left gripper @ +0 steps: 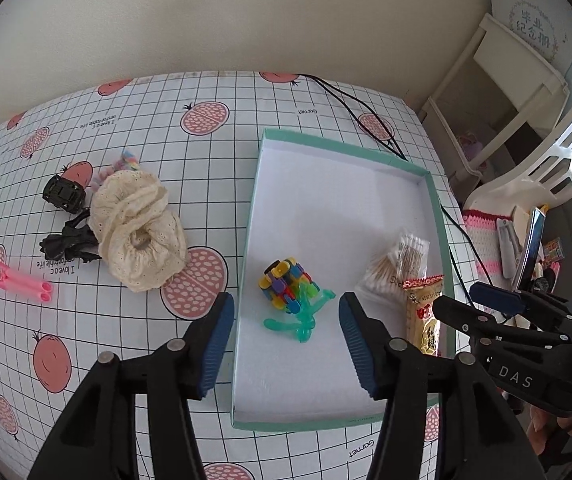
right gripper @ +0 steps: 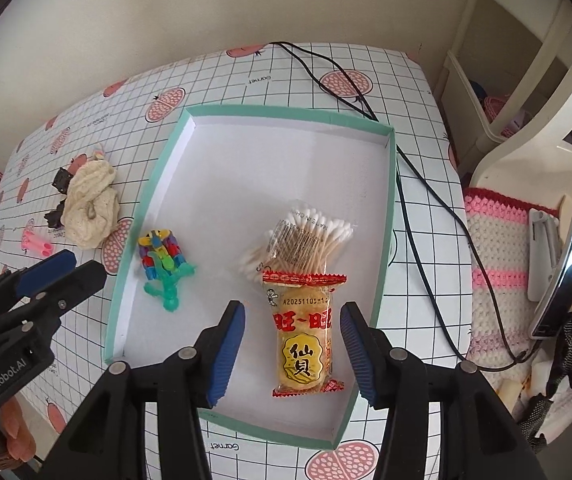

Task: Organize objects
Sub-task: 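Carry both items into the tray and open both grippers to release, then reach the right gripper to the cream lace scrunchie and grasp it, then grasp the pink hair curler with the left gripper, then carry the lace scrunchie and pink curler over the tray with both grippers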

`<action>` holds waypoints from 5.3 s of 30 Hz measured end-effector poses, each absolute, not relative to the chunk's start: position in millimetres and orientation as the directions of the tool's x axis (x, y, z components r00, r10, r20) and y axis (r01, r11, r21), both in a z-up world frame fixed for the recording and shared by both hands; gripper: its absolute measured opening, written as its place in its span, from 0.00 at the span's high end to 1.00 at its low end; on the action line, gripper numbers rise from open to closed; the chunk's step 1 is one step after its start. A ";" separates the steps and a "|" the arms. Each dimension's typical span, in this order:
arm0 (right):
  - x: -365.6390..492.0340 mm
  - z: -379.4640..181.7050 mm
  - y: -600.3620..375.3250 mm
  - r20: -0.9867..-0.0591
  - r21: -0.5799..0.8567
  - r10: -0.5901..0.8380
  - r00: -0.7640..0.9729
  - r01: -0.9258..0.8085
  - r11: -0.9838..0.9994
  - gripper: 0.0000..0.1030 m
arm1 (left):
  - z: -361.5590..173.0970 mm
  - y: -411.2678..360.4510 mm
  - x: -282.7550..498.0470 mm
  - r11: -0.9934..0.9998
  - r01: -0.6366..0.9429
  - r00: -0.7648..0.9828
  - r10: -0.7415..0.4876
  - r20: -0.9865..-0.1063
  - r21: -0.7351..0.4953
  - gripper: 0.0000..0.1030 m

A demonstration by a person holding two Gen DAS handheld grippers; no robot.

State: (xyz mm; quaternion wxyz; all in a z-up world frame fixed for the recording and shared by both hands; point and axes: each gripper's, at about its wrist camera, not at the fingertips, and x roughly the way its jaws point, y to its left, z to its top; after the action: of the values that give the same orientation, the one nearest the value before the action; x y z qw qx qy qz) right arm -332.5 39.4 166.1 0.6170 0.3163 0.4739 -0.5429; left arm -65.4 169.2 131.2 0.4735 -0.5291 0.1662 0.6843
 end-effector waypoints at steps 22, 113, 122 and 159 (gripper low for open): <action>-329.6 167.6 36.5 -0.918 -0.110 -0.396 0.000 0.961 0.254 0.00 | 124.6 148.6 -98.3 -0.581 -0.789 -0.106 0.449 -0.887 -0.200 0.05; -128.8 132.3 24.8 -0.819 0.022 -0.471 0.327 0.839 0.544 0.95 | 72.2 7.4 -273.9 -0.843 -0.451 -0.211 0.421 -0.882 -0.294 0.72; -146.0 165.6 28.6 -0.788 0.022 -0.510 0.345 0.844 0.536 0.95 | 115.0 9.4 -274.6 -0.815 -0.490 -0.269 0.480 -0.835 -0.311 0.72; -319.0 237.4 -19.0 -0.726 -0.030 -0.672 0.149 0.969 0.247 0.95 | 132.4 185.6 -18.2 -0.309 -0.896 0.095 0.569 -0.817 -0.319 0.71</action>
State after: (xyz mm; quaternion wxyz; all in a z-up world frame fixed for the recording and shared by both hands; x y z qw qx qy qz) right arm -319.0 -19.0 237.4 0.7216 0.2317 0.3204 -0.5683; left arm -18.2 185.6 132.4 0.5629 -0.4802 0.1700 0.6509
